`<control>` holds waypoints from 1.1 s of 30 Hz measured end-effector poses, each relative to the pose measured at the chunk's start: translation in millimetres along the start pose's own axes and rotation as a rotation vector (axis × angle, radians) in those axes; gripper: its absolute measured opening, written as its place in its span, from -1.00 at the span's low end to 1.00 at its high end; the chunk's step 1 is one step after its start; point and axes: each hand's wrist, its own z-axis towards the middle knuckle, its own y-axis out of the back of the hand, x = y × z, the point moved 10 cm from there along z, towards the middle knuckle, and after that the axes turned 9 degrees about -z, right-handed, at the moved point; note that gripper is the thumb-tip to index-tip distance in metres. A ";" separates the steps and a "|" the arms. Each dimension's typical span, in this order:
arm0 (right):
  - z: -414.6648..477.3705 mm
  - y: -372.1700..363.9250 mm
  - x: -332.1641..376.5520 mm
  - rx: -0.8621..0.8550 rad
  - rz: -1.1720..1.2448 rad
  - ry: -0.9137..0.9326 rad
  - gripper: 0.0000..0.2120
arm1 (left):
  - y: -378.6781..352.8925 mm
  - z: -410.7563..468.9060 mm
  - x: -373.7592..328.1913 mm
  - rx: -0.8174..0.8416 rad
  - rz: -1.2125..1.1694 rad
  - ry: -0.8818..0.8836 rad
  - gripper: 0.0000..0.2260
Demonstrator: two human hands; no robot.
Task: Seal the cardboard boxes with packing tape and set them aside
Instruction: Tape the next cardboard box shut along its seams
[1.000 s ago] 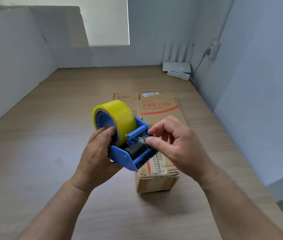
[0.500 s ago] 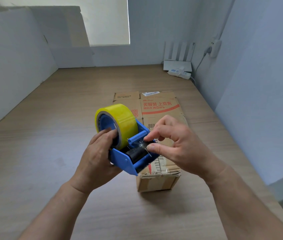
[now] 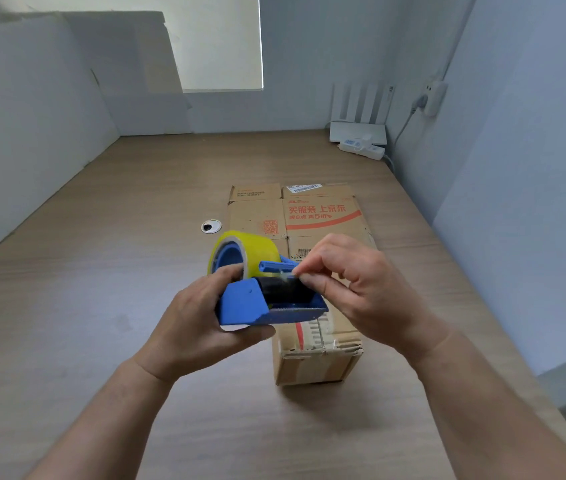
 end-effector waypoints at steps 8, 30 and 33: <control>-9.4 -1.9 -24.0 -0.064 0.156 -0.290 -0.87 | 8.9 4.7 -10.7 0.080 -0.225 0.196 -0.55; -47.7 -38.3 -71.7 0.111 0.843 -0.736 -0.75 | 26.9 -12.3 7.4 0.253 -0.068 0.443 -0.28; -52.6 -38.8 -71.7 0.159 0.783 -0.728 -0.82 | 29.2 -11.1 10.2 0.252 -0.076 0.443 -0.31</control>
